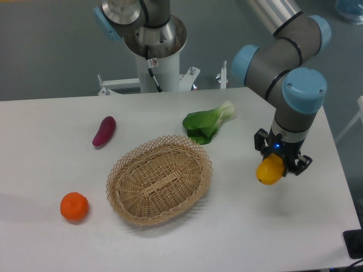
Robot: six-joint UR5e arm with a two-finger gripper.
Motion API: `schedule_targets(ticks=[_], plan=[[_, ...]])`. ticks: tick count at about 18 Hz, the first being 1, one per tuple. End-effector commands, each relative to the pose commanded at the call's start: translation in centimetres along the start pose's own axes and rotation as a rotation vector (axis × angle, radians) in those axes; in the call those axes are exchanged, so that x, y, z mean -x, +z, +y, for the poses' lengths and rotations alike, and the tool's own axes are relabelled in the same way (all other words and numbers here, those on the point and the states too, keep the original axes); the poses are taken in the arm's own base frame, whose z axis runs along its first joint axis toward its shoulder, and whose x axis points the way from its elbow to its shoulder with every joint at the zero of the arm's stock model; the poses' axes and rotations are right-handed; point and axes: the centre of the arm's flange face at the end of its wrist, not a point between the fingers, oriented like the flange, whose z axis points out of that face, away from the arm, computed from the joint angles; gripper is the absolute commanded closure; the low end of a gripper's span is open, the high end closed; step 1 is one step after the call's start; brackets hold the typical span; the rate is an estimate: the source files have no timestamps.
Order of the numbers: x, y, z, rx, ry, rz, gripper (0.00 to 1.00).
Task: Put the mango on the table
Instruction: 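Hold the yellow mango in the gripper above the table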
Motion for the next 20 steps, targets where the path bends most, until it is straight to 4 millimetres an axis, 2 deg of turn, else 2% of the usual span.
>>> schedule_targets(ticks=[14,20], plan=[[0.2,0.0,0.0,0.001,0.003,-0.002,0.57],[0.8,0.3,1.3,-0.001,-0.015,-0.016,0.57]])
